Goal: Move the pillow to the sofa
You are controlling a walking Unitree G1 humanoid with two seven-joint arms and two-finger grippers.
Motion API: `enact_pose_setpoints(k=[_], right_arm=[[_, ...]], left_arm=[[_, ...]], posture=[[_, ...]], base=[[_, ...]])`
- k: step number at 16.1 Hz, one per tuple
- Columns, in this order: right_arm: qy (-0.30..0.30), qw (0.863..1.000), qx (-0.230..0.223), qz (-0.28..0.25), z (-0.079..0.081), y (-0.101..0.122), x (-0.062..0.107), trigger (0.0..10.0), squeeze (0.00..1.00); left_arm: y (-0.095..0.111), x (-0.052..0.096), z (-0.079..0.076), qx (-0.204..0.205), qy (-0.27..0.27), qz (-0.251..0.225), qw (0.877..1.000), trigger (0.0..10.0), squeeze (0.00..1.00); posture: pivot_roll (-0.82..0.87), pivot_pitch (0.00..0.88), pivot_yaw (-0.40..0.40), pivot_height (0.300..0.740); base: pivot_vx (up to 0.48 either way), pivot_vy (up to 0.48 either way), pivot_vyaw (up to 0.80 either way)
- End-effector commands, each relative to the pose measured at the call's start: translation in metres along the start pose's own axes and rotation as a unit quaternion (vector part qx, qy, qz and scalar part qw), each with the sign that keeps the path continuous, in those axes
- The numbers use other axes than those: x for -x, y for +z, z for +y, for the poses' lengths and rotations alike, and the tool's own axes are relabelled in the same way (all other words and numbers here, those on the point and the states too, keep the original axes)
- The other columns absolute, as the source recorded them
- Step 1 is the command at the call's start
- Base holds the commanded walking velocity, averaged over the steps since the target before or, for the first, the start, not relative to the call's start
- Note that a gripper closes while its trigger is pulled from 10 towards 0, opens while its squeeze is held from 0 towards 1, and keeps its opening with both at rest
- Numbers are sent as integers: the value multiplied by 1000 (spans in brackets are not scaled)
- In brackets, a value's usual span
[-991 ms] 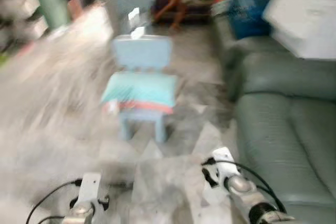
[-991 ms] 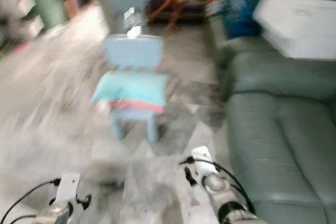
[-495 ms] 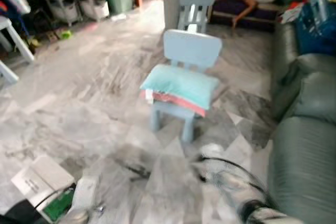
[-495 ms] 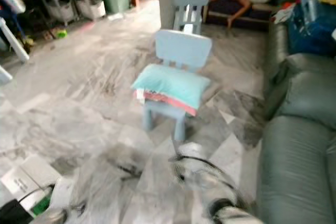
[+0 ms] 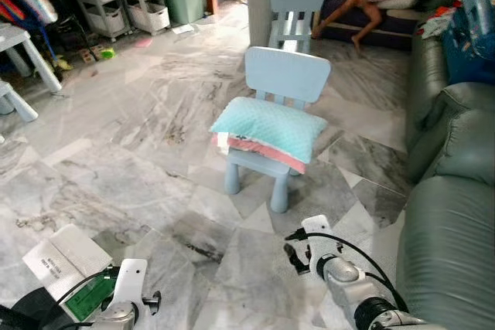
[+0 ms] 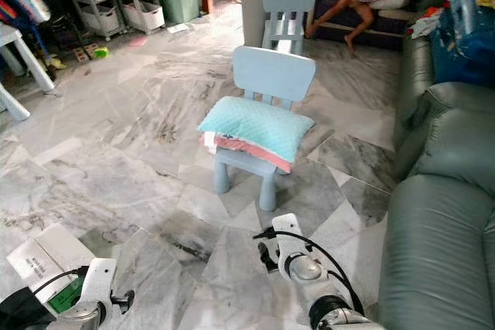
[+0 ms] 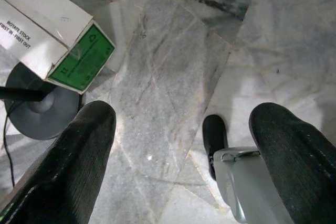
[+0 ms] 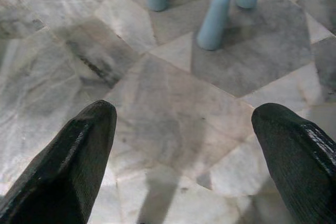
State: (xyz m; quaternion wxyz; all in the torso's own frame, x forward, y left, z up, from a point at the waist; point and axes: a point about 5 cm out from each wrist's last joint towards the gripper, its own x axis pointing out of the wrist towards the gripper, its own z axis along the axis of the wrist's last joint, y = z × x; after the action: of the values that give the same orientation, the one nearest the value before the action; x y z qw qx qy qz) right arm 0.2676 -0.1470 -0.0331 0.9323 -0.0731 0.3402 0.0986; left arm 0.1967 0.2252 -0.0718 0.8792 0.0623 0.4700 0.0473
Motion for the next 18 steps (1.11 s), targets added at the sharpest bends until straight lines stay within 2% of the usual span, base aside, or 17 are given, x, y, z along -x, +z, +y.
enact_pose_setpoints(k=[1, 3, 5, 7, 8, 10, 11, 14, 15, 17, 18], right_arm=[[-26, 999, -24, 11, -11, -6, 2, 10000, 0], [-55, 997, -31, 49, -24, -29, 10, 10000, 0], [-66, 994, 4, 87, -37, -55, 21, 10000, 0], [-67, 991, 31, 113, -44, -70, 28, 10000, 0], [-61, 990, 46, 116, -46, -73, 30, 10000, 0], [-58, 991, 49, 112, -48, -71, 30, 10000, 0], [-53, 992, 53, 101, -52, -63, 28, 10000, 0], [-52, 991, 73, 96, -58, -52, 25, 10000, 0], [-54, 991, 78, 94, -58, -46, 23, 10000, 0], [-58, 993, 56, 89, -52, -44, 20, 10000, 0], [-64, 994, 24, 91, -44, -49, 20, 10000, 0]], left_arm=[[2, 0, 4, 4, 1, -4, 1000, 10000, 0], [1, 0, 4, 11, -5, -2, 1000, 10000, 0], [-1, 0, 2, 23, -11, 1, 1000, 10000, 0], [-2, 0, 2, 17, -12, 4, 1000, 10000, 0], [-2, 0, 2, 19, -13, 4, 1000, 10000, 0], [-1, 0, 3, 20, -14, 2, 1000, 10000, 0], [0, 0, 6, 22, -12, 1, 1000, 10000, 0], [1, 1, 14, 18, -8, 0, 1000, 10000, 0], [2, 1, 18, 16, -2, -1, 1000, 10000, 0], [5, 1, 16, 30, -3, -6, 1000, 10000, 0], [9, 0, 10, 41, -10, -12, 999, 10000, 0]], posture=[[-95, 0, 2, 740], [-90, 0, 3, 740], [-94, 0, -2, 740], [-115, 0, -26, 740], [-120, 0, -38, 740], [-121, 0, -54, 740], [-141, 0, -56, 740], [-153, 0, -41, 740], [-142, 0, -13, 740], [-125, 0, 23, 740], [-105, 0, 27, 740]], base=[[0, 0, 0], [0, 0, 0], [0, 0, 0], [0, 0, 0], [0, 0, 0], [0, 0, 0], [0, 0, 0], [0, 0, 0], [0, 0, 0], [0, 0, 0], [0, 0, 0]])
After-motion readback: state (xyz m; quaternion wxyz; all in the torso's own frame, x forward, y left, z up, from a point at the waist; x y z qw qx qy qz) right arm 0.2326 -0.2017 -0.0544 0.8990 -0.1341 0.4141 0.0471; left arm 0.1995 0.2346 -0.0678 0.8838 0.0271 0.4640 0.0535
